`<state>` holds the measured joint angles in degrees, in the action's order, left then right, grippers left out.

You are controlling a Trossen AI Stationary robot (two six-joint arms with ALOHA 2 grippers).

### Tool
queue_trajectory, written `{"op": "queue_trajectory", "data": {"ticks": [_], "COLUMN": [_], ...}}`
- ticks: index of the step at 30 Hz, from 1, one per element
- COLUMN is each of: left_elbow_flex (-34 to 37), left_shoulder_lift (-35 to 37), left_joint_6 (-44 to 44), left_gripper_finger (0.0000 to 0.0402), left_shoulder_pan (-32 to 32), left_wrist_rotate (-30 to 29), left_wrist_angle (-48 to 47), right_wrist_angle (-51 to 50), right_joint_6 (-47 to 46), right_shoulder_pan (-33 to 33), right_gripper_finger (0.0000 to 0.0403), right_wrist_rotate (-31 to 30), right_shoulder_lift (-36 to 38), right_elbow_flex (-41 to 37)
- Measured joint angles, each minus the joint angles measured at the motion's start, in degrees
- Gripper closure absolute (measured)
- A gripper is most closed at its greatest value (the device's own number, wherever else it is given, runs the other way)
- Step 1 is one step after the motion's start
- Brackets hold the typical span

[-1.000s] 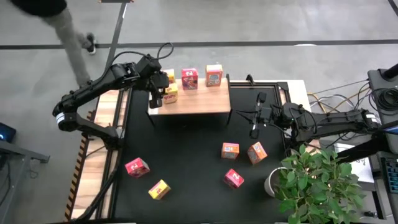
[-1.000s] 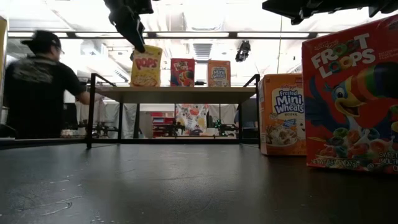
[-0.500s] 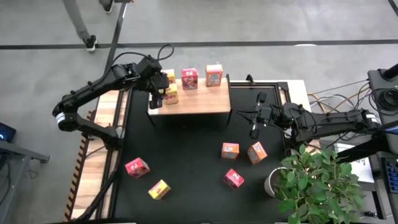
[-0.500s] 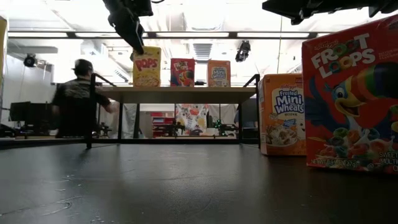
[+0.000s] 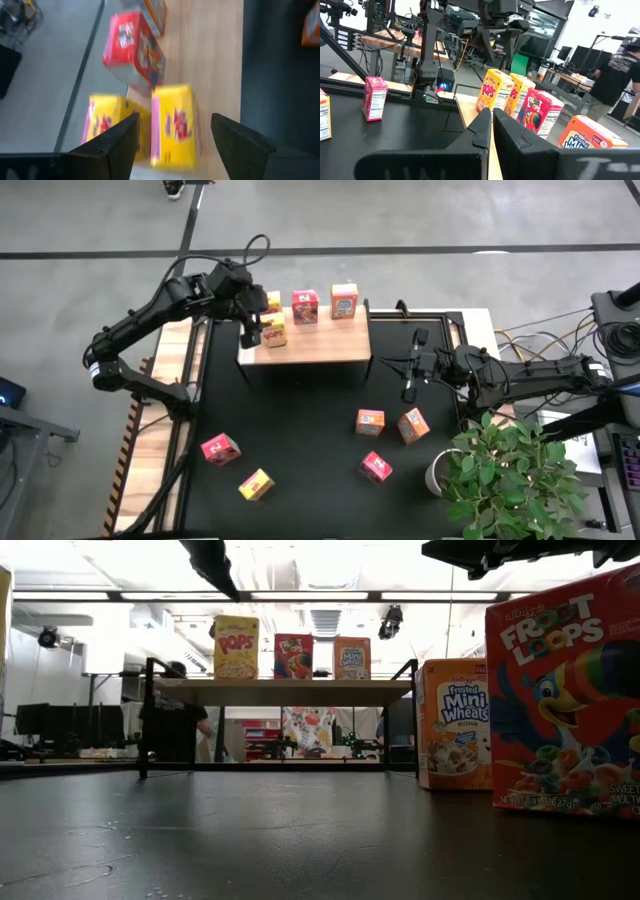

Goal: Stack cereal on shelf
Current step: Put the top yellow cereal box aligned with the other yellow cereal box on the shelf, then put the left orange cereal box aligned with the other orange cereal box on the shelf

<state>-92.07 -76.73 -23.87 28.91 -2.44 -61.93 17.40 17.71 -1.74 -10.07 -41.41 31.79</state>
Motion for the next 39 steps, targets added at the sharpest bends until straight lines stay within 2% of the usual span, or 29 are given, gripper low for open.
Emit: {"op": "queue_trajectory", "data": {"ticks": [5,11,17,34,39], "left_elbow_flex": [2.01,5.95,8.86,7.48,7.48], "left_shoulder_lift": [-0.11,-0.11,-0.01,1.8,2.55], "left_joint_6": [3.69,4.07,4.29,3.18,5.78], "left_gripper_finger": [0.0229,0.0291,0.0329,0.0339,0.0339], "left_shoulder_pan": [0.0,0.0,0.0,-0.24,-2.4], "left_wrist_rotate": [-0.12,-0.31,-2.81,-3.05,-2.98], "left_wrist_angle": [8.5,8.61,9.14,6.52,6.91], "right_wrist_angle": [-0.01,-0.04,-0.12,-0.12,-0.24], "right_joint_6": [-0.05,0.03,-0.05,0.01,-0.1], "right_shoulder_pan": [0.0,0.0,0.0,0.0,-0.01], "right_gripper_finger": [0.0394,0.0394,0.0394,0.0394,0.0394], "right_wrist_rotate": [0.0,0.0,0.0,0.0,0.0], "right_shoulder_lift": [0.0,0.0,0.0,0.0,0.0], "right_elbow_flex": [0.0,0.0,0.0,0.0,0.0]}}
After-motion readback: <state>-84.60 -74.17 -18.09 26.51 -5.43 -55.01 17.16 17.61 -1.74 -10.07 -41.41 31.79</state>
